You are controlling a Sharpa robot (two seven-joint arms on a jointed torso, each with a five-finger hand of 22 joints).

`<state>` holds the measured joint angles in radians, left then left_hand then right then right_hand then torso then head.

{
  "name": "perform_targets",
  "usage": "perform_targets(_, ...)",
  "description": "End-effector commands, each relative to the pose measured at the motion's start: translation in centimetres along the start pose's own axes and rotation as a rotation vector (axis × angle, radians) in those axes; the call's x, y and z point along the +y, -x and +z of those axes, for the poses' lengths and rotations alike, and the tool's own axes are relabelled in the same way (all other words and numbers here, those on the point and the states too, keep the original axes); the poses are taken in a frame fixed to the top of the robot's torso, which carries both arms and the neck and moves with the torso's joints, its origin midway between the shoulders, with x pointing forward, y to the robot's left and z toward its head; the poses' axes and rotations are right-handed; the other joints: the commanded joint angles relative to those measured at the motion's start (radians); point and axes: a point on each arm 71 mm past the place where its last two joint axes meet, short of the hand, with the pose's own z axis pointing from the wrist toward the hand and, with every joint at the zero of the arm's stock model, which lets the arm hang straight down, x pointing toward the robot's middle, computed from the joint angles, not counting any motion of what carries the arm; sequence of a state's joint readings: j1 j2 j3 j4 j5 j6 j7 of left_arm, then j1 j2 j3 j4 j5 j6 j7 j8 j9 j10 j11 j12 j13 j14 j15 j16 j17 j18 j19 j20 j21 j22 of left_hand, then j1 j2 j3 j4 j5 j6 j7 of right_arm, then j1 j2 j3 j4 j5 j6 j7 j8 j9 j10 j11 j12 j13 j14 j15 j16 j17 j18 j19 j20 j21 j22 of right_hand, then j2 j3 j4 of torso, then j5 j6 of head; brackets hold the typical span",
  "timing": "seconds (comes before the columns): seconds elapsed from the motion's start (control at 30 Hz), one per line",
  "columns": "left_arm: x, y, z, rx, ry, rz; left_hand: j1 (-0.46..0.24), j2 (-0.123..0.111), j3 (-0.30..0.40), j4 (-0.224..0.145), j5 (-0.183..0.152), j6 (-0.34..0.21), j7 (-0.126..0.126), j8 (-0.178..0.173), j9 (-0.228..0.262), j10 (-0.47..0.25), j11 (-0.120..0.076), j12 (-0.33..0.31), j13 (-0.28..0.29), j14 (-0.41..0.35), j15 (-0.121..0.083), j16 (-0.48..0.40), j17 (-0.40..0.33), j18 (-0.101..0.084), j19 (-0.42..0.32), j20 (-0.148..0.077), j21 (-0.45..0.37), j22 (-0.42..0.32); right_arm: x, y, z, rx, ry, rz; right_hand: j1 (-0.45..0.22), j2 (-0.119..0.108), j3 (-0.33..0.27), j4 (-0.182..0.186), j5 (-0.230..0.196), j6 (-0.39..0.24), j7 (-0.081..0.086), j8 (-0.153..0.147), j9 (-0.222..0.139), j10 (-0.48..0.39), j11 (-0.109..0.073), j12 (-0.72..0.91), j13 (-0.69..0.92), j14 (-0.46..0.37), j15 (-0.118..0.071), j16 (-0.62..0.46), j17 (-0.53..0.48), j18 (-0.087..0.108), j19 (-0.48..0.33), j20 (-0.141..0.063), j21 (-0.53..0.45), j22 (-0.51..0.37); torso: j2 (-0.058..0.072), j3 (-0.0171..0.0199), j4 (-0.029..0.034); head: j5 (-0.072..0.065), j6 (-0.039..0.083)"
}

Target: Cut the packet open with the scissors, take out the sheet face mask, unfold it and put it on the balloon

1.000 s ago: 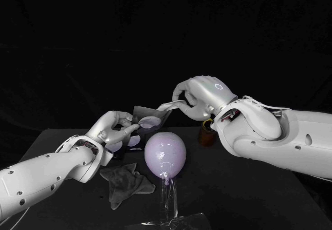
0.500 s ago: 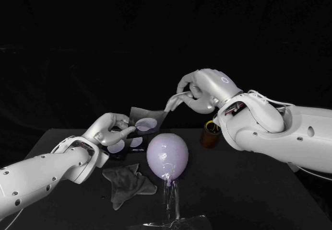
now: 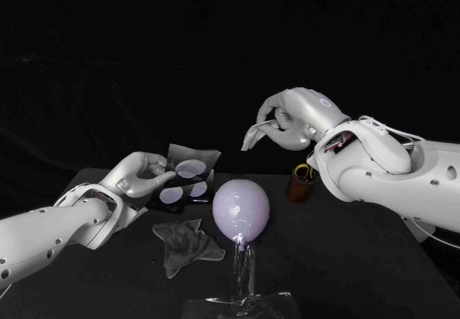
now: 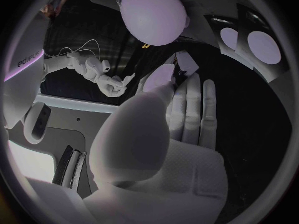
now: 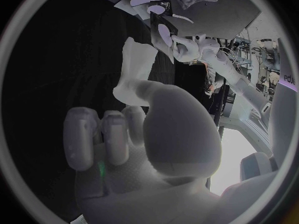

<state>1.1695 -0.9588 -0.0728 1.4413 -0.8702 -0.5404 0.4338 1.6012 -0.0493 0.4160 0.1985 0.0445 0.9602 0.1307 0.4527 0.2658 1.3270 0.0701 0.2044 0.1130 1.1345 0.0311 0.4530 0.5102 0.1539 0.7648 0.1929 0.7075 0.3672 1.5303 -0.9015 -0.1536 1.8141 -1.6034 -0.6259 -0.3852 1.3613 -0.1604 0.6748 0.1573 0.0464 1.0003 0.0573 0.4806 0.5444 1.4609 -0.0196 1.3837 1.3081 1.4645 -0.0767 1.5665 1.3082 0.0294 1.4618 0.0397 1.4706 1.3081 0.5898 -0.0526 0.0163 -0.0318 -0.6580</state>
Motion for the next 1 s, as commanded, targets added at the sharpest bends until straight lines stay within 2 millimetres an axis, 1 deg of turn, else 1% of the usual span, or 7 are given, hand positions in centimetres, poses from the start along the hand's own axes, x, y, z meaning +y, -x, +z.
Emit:
perform_targets(0.03, 0.4, 0.8, -1.0, -0.001, -0.007, 0.004, 0.001, 0.004, 0.014, -0.011, 0.003, -0.002, 0.006, 0.004, 0.209, -0.009, -0.001, 0.006, 0.002, -0.009, 0.001, 0.006, 0.001, 0.021, -0.006, -0.002, 0.007, 0.001, 0.0, -0.3, 0.0, 0.050, 0.014, -0.008, 0.001, 0.007, 0.006, -0.002, 0.002, 0.007, -0.002, 0.028, 0.034, 0.038, 0.001, -0.003, 0.161, 0.106, 0.001, 0.004, 0.263, -0.010, 0.072, -0.006, 0.003, 0.237, -0.008, 0.0004, 0.0062, 0.026, -0.023)
perform_targets(0.4, 3.8, 2.9, -5.8, 0.006, 0.093, 0.061, 0.003, 0.000, 0.017, -0.013, 0.004, -0.002, 0.005, 0.004, 0.212, -0.010, -0.002, 0.007, 0.003, -0.011, 0.001, 0.006, 0.002, 0.021, -0.008, -0.002, 0.009, 0.003, -0.4, -1.1, -0.3, 0.087, 0.013, -0.032, 0.001, 0.007, 0.007, -0.003, 0.002, 0.006, -0.002, 0.029, 0.034, 0.038, 0.001, -0.004, 0.160, 0.106, 0.001, 0.004, 0.263, -0.009, 0.071, -0.006, 0.001, 0.236, -0.011, -0.0016, 0.0099, 0.086, -0.071)
perform_targets(0.73, 6.0, 3.5, -8.7, 0.042, 0.153, 0.146, 0.008, -0.014, 0.031, -0.016, 0.005, 0.000, 0.005, 0.000, 0.218, -0.018, -0.002, 0.010, 0.004, -0.018, 0.001, 0.005, 0.001, 0.021, -0.020, -0.002, 0.019, 0.011, -0.8, -1.7, -0.4, 0.106, 0.008, -0.046, 0.001, 0.006, 0.007, -0.004, 0.002, 0.006, -0.002, 0.029, 0.034, 0.038, 0.001, -0.004, 0.160, 0.106, 0.001, 0.004, 0.263, -0.009, 0.071, -0.006, 0.001, 0.236, -0.010, -0.0006, 0.0096, 0.120, -0.093)
perform_targets(0.83, 6.5, 3.3, -9.4, 0.057, 0.173, 0.190, 0.017, -0.034, 0.058, -0.021, 0.003, 0.008, 0.006, -0.008, 0.218, -0.024, -0.001, 0.012, 0.005, -0.023, 0.000, 0.003, -0.001, 0.021, -0.031, -0.004, 0.034, 0.021, -0.9, -1.9, -0.5, 0.113, 0.007, -0.047, 0.001, 0.006, 0.007, -0.004, 0.002, 0.006, -0.002, 0.029, 0.034, 0.038, 0.001, -0.004, 0.160, 0.106, 0.001, 0.004, 0.263, -0.009, 0.071, -0.006, 0.001, 0.236, -0.011, -0.0004, 0.0102, 0.128, -0.096)
perform_targets(0.93, 6.9, 3.0, -9.6, 0.077, 0.189, 0.227, 0.005, -0.079, 0.137, -0.008, 0.012, 0.033, 0.004, -0.023, 0.212, -0.023, -0.004, 0.024, 0.007, -0.017, -0.003, 0.006, -0.005, 0.021, -0.050, -0.005, 0.068, 0.045, -0.9, -2.0, -0.5, 0.118, 0.007, -0.048, 0.001, 0.006, 0.007, -0.004, 0.002, 0.006, -0.002, 0.029, 0.034, 0.038, 0.001, -0.004, 0.160, 0.106, 0.001, 0.004, 0.263, -0.009, 0.071, -0.006, 0.001, 0.236, -0.011, 0.0000, 0.0093, 0.140, -0.096)
perform_targets(0.97, 7.0, 2.8, -9.7, 0.086, 0.194, 0.243, 0.005, -0.079, 0.137, -0.008, 0.012, 0.033, 0.004, -0.023, 0.212, -0.023, -0.004, 0.024, 0.007, -0.017, -0.003, 0.006, -0.005, 0.021, -0.050, -0.005, 0.068, 0.045, -0.9, -2.1, -0.5, 0.121, 0.007, -0.048, 0.001, 0.006, 0.007, -0.004, 0.002, 0.006, -0.002, 0.029, 0.034, 0.038, 0.001, -0.004, 0.160, 0.106, 0.001, 0.004, 0.263, -0.009, 0.071, -0.006, 0.001, 0.236, -0.011, 0.0001, 0.0083, 0.144, -0.097)
perform_targets(1.0, 7.0, 2.7, -9.7, 0.094, 0.197, 0.256, -0.006, -0.113, 0.160, -0.006, 0.009, 0.046, 0.000, -0.024, 0.212, -0.020, -0.007, 0.031, 0.009, -0.013, -0.006, 0.009, -0.005, 0.022, -0.055, -0.005, 0.079, 0.051, -0.9, -2.1, -0.6, 0.123, 0.007, -0.049, 0.001, 0.006, 0.008, -0.005, 0.002, 0.006, -0.002, 0.029, 0.034, 0.038, 0.001, -0.004, 0.160, 0.106, 0.001, 0.004, 0.263, -0.009, 0.071, -0.006, 0.000, 0.236, -0.011, 0.0000, 0.0080, 0.146, -0.097)
